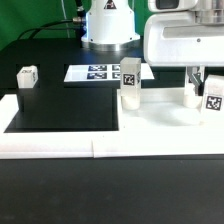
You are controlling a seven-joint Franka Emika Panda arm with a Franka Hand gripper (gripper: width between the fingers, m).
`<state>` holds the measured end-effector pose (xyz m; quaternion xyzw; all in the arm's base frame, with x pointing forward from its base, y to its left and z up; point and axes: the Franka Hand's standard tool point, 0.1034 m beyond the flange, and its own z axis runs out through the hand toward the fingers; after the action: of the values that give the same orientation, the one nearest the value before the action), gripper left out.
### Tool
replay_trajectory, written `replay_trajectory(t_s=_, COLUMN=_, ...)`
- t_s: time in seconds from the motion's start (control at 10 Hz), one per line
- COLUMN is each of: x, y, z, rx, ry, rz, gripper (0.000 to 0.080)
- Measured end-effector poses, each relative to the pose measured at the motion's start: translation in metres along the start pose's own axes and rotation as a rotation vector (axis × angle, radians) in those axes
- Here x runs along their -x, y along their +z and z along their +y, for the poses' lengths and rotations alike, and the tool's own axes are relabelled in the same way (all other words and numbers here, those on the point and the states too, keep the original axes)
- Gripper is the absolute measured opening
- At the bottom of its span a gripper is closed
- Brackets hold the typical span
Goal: Assemble square table
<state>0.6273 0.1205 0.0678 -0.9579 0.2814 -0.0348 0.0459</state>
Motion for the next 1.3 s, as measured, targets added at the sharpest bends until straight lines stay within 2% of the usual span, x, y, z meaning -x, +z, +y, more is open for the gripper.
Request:
replay_trajectory(t_s=0.2, x=0.0029, y=0.0006, z=0.0, rx=0.003, ry=0.397, rz=-0.017, gripper=0.0294)
replay_trajectory(t_s=0.3, x=0.0056, y=0.0005, z=-0.002, rx=0.014, ry=0.559, rz=-0.028, gripper=0.0294)
replay_trajectory(t_s=0.5, x=0.0025, y=0.0001, z=-0.0047, rx=-0.014, ry=0.914, rz=-0.061, gripper=0.0293)
replay_trajectory(t_s=0.7, x=0.0011, y=-0.0004, z=-0.0048, rx=-0.022, ry=1.102, rz=-0.071, gripper=0.0293)
replay_trajectory(t_s=0.8, x=0.0017, y=0.0001, z=-0.0046, rx=-0.022, ry=1.091, rz=-0.073, gripper=0.0293)
replay_trajectory(t_s=0.9, x=0.0024, y=0.0011, z=-0.0034, rx=-0.022, ry=0.983, rz=-0.067, gripper=0.0385)
replay_trajectory(t_s=1.0, x=0.0044, y=0.0035, z=-0.0006, rx=-0.018, ry=0.833, rz=-0.062, gripper=0.0521)
replay_trajectory(t_s=1.1, x=0.0029, y=0.0042, z=0.0013, rx=-0.026, ry=0.612, rz=-0.055, gripper=0.0622)
replay_trajectory(t_s=1.2, x=0.0028, y=0.0051, z=0.002, rx=-0.033, ry=0.46, rz=-0.049, gripper=0.0622)
replay_trajectory(t_s=1.3, x=0.0028, y=0.005, z=0.0018, rx=-0.033, ry=0.443, rz=-0.049, gripper=0.0641)
